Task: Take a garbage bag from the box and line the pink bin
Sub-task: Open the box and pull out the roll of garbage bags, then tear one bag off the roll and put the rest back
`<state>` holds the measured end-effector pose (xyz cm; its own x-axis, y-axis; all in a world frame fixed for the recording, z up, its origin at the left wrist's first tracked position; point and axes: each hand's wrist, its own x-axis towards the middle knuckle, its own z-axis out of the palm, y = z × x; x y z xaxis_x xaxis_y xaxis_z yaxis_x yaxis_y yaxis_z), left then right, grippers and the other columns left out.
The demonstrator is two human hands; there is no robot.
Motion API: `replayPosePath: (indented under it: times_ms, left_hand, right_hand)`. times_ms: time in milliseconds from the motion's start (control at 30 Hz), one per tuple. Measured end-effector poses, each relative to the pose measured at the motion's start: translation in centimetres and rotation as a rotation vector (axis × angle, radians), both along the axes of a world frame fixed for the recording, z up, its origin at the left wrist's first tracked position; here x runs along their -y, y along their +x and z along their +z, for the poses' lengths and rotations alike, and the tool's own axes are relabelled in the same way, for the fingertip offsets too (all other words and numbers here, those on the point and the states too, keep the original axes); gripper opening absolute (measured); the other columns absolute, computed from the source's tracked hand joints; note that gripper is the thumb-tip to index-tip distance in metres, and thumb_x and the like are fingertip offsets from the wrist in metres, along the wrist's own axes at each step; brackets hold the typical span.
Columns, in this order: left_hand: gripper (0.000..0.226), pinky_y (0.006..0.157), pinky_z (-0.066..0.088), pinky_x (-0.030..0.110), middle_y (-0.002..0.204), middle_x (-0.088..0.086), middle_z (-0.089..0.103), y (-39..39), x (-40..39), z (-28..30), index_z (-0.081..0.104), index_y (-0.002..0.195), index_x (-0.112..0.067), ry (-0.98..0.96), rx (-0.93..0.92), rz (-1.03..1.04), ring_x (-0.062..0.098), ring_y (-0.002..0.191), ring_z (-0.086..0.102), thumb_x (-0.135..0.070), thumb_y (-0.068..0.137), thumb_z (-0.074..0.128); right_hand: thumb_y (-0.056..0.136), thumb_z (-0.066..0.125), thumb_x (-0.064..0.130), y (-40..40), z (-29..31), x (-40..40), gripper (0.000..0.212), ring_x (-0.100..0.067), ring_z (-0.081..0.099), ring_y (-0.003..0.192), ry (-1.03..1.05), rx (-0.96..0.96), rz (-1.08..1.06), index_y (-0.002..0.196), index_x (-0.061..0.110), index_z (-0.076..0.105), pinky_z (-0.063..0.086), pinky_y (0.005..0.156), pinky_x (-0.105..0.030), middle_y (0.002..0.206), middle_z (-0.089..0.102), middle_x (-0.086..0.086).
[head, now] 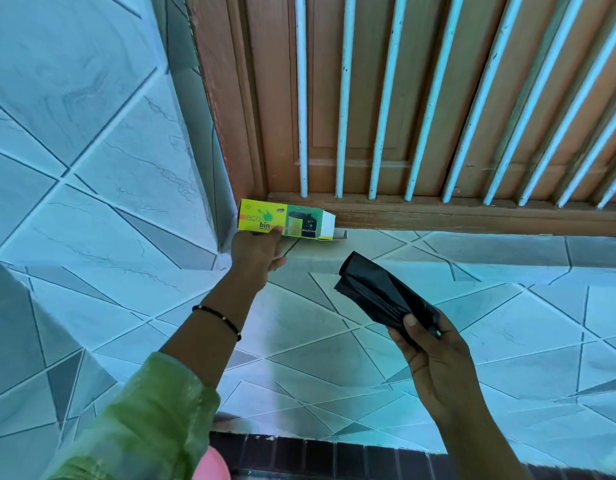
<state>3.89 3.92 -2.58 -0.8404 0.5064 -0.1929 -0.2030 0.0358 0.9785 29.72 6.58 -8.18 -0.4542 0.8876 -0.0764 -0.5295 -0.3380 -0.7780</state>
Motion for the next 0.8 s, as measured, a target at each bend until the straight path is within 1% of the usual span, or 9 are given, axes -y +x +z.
replayPosePath:
  times_ms: [67, 133, 200, 300, 467, 600, 700, 767, 800]
  left_hand:
    - [0.026, 0.036, 0.035, 0.013, 0.043, -0.004, 0.057, -0.6, 1.1, -0.3, 0.056, 0.063, -0.016, -0.220, -0.160, -0.088, 0.006, 0.034, 0.041, -0.023, 0.088, 0.059]
    - [0.031, 0.037, 0.031, 0.012, 0.035, -0.006, 0.056, -0.5, 1.7, -0.2, 0.059, 0.061, -0.014, -0.334, -0.249, -0.225, 0.003, 0.026, 0.037, -0.027, 0.089, 0.058]
    - [0.032, 0.036, 0.036, 0.011, 0.043, -0.005, 0.059, 0.3, 1.7, 0.3, 0.061, 0.064, -0.012, -0.307, -0.260, -0.326, 0.002, 0.029, 0.042, -0.030, 0.090, 0.057]
    - [0.025, 0.038, 0.046, 0.015, 0.069, -0.001, 0.061, 1.1, 0.8, 1.1, 0.061, 0.079, -0.012, -0.213, -0.194, -0.333, 0.009, 0.046, 0.055, -0.033, 0.092, 0.055]
    - [0.023, 0.044, 0.051, 0.020, 0.074, -0.001, 0.056, 0.2, 0.4, 0.9, 0.054, 0.074, -0.015, -0.158, -0.130, -0.212, 0.013, 0.060, 0.055, -0.029, 0.092, 0.055]
    - [0.020, 0.062, 0.052, 0.030, 0.078, 0.003, 0.055, 0.0, 0.6, 0.5, 0.053, 0.075, -0.017, -0.181, -0.142, -0.207, 0.016, 0.066, 0.057, -0.028, 0.091, 0.057]
    - [0.025, 0.077, 0.048, 0.031, 0.094, 0.004, 0.056, 1.2, 1.4, -0.1, 0.056, 0.096, -0.014, -0.255, -0.402, -0.163, 0.024, 0.087, 0.059, -0.033, 0.083, 0.063]
    - [0.036, 0.077, 0.040, 0.021, 0.106, -0.003, 0.056, 3.7, 3.0, -0.4, 0.056, 0.113, -0.015, -0.234, -0.636, -0.222, 0.014, 0.094, 0.056, -0.033, 0.084, 0.065]
    - [0.037, 0.079, 0.040, 0.018, 0.112, -0.006, 0.056, 5.3, 4.0, -0.5, 0.056, 0.115, -0.018, -0.156, -0.749, -0.334, 0.011, 0.098, 0.056, -0.035, 0.084, 0.064]
  right_hand:
    - [0.070, 0.060, 0.003, -0.1, 0.2, 0.0, 0.030, -0.018, 0.072, 0.087, 0.005, -0.003, 0.004, 0.100, 0.007, 0.063, 0.059, 0.071, -0.025, 0.093, 0.075, -0.002]
    - [0.069, 0.060, 0.004, -0.1, 0.3, -0.1, 0.031, -0.019, 0.072, 0.088, 0.000, -0.005, 0.006, 0.100, 0.007, 0.062, 0.059, 0.069, -0.025, 0.093, 0.075, -0.003]
    - [0.070, 0.061, 0.004, -0.2, 0.5, -0.1, 0.032, -0.022, 0.071, 0.090, -0.011, -0.004, 0.011, 0.102, 0.006, 0.062, 0.059, 0.068, -0.024, 0.095, 0.074, -0.005]
    - [0.072, 0.060, 0.002, -0.3, 0.6, 0.0, 0.033, -0.023, 0.072, 0.090, -0.014, 0.000, 0.027, 0.105, 0.005, 0.061, 0.058, 0.065, -0.023, 0.096, 0.074, -0.006]
    - [0.068, 0.063, 0.004, -0.2, 0.7, 0.5, 0.038, -0.024, 0.071, 0.090, 0.014, 0.024, 0.035, 0.106, 0.003, 0.061, 0.059, 0.068, -0.024, 0.096, 0.074, -0.006]
    - [0.066, 0.067, 0.008, 0.1, 0.5, 0.8, 0.040, -0.025, 0.071, 0.091, 0.026, 0.078, 0.041, 0.105, 0.004, 0.062, 0.059, 0.069, -0.025, 0.098, 0.074, -0.008]
    - [0.053, 0.080, 0.020, 0.2, 0.5, 1.1, 0.054, -0.025, 0.071, 0.092, 0.050, 0.120, 0.039, 0.103, 0.006, 0.064, 0.058, 0.069, -0.025, 0.099, 0.074, -0.009]
    - [0.048, 0.082, 0.023, 0.1, 0.4, 1.0, 0.058, -0.024, 0.071, 0.089, 0.059, 0.154, 0.035, 0.101, 0.007, 0.065, 0.058, 0.068, -0.026, 0.095, 0.075, -0.005]
    - [0.048, 0.083, 0.024, -0.1, 0.5, 0.9, 0.058, -0.024, 0.071, 0.088, 0.070, 0.172, 0.032, 0.100, 0.006, 0.064, 0.058, 0.067, -0.026, 0.093, 0.075, -0.004]
